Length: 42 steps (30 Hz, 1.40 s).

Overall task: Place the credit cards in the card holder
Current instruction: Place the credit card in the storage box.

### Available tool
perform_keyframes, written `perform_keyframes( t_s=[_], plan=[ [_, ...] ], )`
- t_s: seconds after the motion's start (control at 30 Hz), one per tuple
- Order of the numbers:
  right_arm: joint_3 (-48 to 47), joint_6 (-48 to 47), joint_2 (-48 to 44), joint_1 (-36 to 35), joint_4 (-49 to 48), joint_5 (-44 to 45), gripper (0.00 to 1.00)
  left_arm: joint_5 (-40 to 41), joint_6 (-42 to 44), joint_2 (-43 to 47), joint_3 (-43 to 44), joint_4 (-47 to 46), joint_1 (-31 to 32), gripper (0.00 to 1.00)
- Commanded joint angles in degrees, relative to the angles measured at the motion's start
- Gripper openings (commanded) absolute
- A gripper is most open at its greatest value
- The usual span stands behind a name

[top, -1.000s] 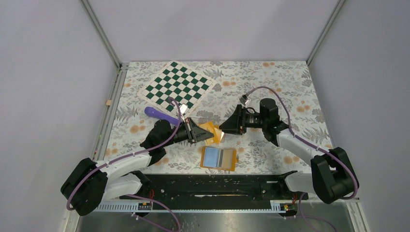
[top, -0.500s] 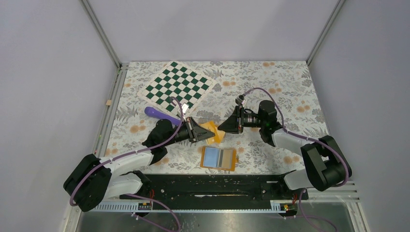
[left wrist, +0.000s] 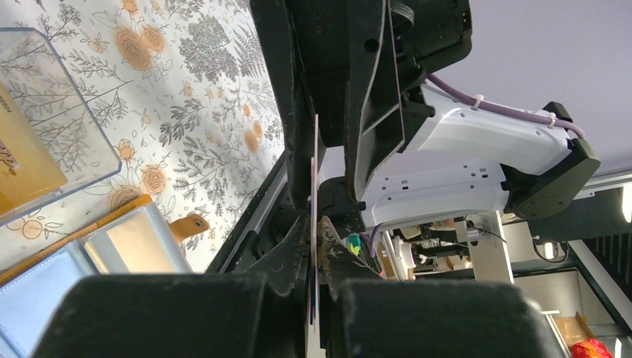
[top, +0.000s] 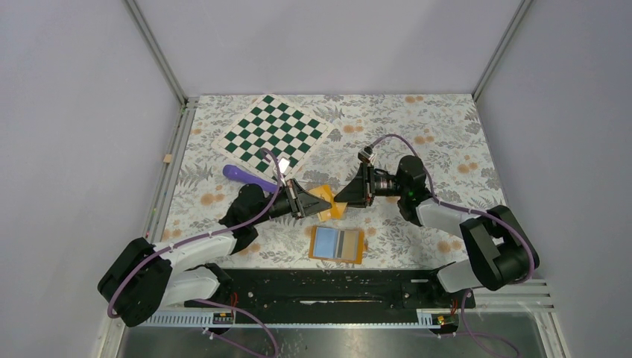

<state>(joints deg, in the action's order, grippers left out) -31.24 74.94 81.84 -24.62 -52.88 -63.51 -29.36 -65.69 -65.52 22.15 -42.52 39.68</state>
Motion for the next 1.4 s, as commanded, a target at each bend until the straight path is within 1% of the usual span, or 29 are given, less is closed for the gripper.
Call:
perform_keyframes(
  t_s=[0.0,0.1,0.13,0.2,0.3,0.33,0.37,0.47,0.53,0.6,0.63,0.73,0.8,0.83,0.9,0.97,1.0,1.03,1.1,1.17,1.23,1.37],
  plan=[
    [0.0,6.1,2.2,-1.6,-12.1,-3.4,0.32,0.2,-0.6,0.5,0.7,-5.9,-0.3,0.01],
    [0.4,10.2,4.0,-1.7,-18.7,-3.0,0.10,0.3,-0.7,0.8,0.5,-5.8,-0.3,0.02],
    [0.5,11.1,4.4,-1.7,-20.0,-2.8,0.07,0.3,-0.7,0.8,0.3,-5.7,-0.3,0.02],
    [0.5,11.9,4.5,-1.7,-21.0,-2.4,0.03,0.2,-0.7,1.1,-0.1,-5.4,-0.4,0.03],
    [0.2,10.7,3.6,-1.7,-18.9,-2.1,0.03,0.5,-0.6,1.9,-0.8,-4.7,-0.6,0.05],
    [0.1,9.8,3.0,-1.7,-17.4,-2.0,0.04,0.5,-0.5,2.2,-1.0,-4.4,-0.6,0.05],
    [0.0,8.0,2.3,-1.7,-15.2,-1.9,0.07,0.5,-0.4,2.5,-1.2,-4.2,-0.6,0.05],
    [0.2,2.0,-0.3,-1.7,-6.5,-1.1,0.24,0.8,-0.1,3.3,-1.5,-3.2,-0.7,0.04],
    [0.5,-1.4,-2.3,-1.7,-1.5,-0.5,0.34,0.7,0.1,3.5,-1.5,-2.6,-0.7,0.04],
    [0.7,-3.4,-3.8,-1.7,1.6,0.0,0.41,0.6,0.3,3.7,-1.5,-2.0,-0.8,0.05],
    [0.9,-3.6,-4.3,-1.7,2.1,-0.1,0.43,0.5,0.5,3.9,-1.4,-1.7,-0.8,0.04],
    [1.1,-3.5,-5.1,-1.7,2.2,-0.9,0.43,0.2,0.7,4.1,-1.4,-1.0,-0.9,0.04],
    [1.2,-3.5,-5.8,-1.6,2.5,-1.1,0.40,0.0,0.8,4.3,-1.4,-0.7,-0.9,0.04],
    [1.2,-3.5,-5.9,-1.7,2.7,-1.3,0.34,-0.1,0.8,4.4,-1.4,-0.7,-0.9,0.04],
    [0.9,-3.6,-6.1,-1.7,3.2,-1.8,0.14,-0.1,0.8,4.4,-1.4,-0.6,-0.9,0.04],
    [0.4,-4.6,-6.4,-1.7,5.6,-1.6,0.00,-0.3,0.8,4.2,-1.4,-0.6,-0.9,0.06],
    [-0.2,-6.1,-6.9,-1.7,8.8,-1.1,0.00,-0.5,0.8,4.1,-1.4,-0.5,-0.9,0.08],
    [-1.0,-9.5,-7.6,-1.7,12.8,-0.2,0.00,-0.6,0.7,4.0,-1.4,-0.6,-0.9,0.11],
    [-3.1,-17.0,-10.0,-1.6,23.7,2.7,0.00,-0.9,0.5,3.8,-1.5,-0.4,-0.9,0.17],
    [-6.2,-25.3,-12.5,-1.6,37.2,6.9,0.00,-0.9,0.5,3.5,-1.7,-0.2,-1.0,0.18],
    [-9.4,-30.9,-14.3,-1.6,46.1,11.7,0.00,-0.8,0.5,3.2,-1.8,0.0,-0.9,0.19],
    [-11.9,-34.9,-15.8,-1.2,53.5,16.4,0.00,-1.6,0.3,1.6,-1.6,-0.6,-0.9,0.19]
  ],
)
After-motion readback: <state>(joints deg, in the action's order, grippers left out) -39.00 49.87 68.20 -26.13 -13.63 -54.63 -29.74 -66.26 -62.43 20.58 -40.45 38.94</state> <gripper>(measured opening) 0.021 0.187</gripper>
